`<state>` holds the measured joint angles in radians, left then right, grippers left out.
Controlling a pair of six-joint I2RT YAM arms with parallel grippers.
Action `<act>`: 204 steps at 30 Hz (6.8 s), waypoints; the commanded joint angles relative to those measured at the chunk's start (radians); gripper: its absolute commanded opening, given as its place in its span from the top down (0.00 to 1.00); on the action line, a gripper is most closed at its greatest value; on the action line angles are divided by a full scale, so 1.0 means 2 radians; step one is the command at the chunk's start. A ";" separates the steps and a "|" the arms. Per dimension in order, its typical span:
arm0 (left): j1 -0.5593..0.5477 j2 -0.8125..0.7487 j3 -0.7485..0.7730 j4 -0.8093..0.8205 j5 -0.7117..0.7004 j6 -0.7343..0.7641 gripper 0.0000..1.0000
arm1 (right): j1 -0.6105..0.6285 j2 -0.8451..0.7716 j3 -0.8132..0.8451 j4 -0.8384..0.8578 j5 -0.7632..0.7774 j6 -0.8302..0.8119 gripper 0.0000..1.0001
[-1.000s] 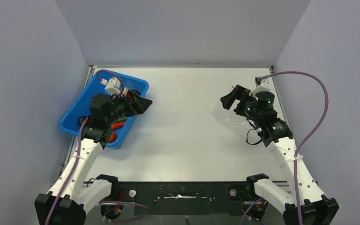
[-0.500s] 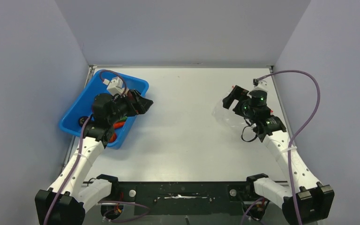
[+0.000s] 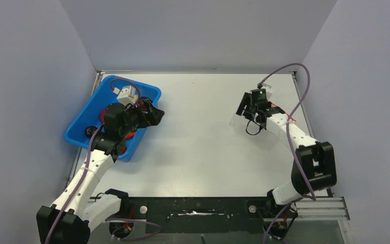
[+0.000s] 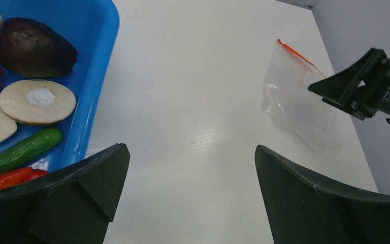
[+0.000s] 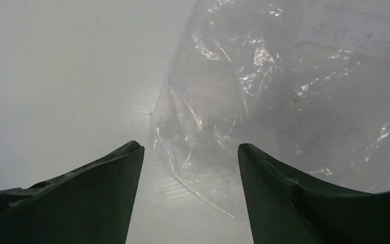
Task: Place the food in the zip-top bag and seal the zipper
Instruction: Pick up the zipper food storage bag at the center of the board.
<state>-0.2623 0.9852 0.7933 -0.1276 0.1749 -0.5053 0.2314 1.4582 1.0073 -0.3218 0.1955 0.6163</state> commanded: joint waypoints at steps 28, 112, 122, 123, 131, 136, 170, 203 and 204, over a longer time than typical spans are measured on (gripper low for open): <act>-0.020 -0.051 -0.011 0.012 0.006 0.061 0.03 | 0.077 0.236 0.175 -0.063 0.066 0.005 0.46; -0.130 -0.052 -0.070 0.008 0.370 0.533 0.86 | 0.246 -0.173 0.060 -0.091 -0.434 -0.206 1.00; -0.130 -0.071 -0.076 0.084 0.335 0.448 1.00 | 0.245 -0.216 0.049 -0.044 -0.289 -0.179 0.56; -0.130 -0.076 -0.075 0.094 0.330 0.436 1.00 | 0.245 -0.223 0.045 -0.038 -0.270 -0.180 0.52; -0.130 -0.114 -0.089 0.192 0.294 0.295 1.00 | 0.245 -0.279 0.035 0.003 -0.178 -0.185 0.37; -0.130 -0.104 -0.081 0.216 0.279 0.244 1.00 | 0.245 -0.312 0.025 0.018 -0.128 -0.204 0.35; -0.125 0.014 0.041 0.077 0.033 -0.109 1.00 | 0.340 -0.284 0.027 0.071 0.025 -0.296 0.36; -0.073 0.001 0.010 0.059 0.021 -0.388 1.00 | 0.485 -0.214 -0.046 0.195 0.102 -0.370 0.39; -0.073 0.001 0.009 0.065 0.022 -0.394 1.00 | 0.484 -0.224 -0.043 0.193 0.087 -0.348 0.39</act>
<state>-0.4141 1.0080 0.8024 -0.0410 0.2207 -1.2575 1.1927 1.1007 0.8402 0.0319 0.3676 -0.1944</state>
